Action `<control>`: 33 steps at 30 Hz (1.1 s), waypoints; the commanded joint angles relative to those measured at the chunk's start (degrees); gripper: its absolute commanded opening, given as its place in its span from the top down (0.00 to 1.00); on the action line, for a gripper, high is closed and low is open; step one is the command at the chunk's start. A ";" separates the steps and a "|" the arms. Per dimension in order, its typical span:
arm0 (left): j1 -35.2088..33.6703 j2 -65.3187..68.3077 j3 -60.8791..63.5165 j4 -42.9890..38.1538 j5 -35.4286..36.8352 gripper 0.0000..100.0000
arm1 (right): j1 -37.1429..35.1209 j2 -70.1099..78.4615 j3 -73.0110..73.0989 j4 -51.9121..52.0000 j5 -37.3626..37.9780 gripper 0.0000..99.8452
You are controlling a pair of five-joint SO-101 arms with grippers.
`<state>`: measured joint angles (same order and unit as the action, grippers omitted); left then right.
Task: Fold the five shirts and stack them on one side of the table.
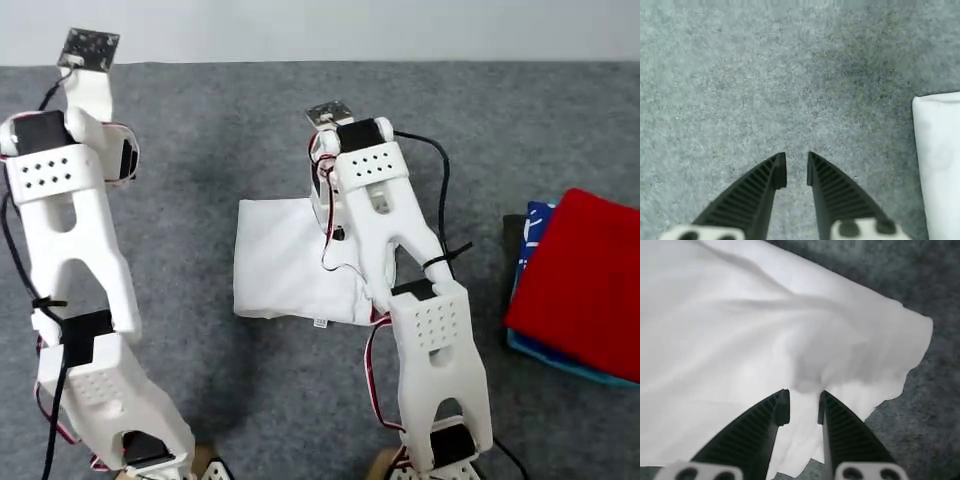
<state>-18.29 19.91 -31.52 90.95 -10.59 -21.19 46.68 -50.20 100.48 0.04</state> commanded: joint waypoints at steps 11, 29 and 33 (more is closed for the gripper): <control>0.09 -3.52 0.31 -1.49 -0.70 0.92 | 2.33 5.41 -0.79 2.07 0.62 0.94; 0.18 -3.52 0.40 -1.49 -2.55 0.92 | 8.75 0.57 -5.98 1.10 15.91 0.99; 0.18 -3.34 0.48 -1.49 -2.55 0.92 | 9.19 0.66 -8.88 -1.71 17.49 0.99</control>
<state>-18.29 19.91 -30.81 90.68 -12.53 -13.36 52.84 -54.33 100.04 16.13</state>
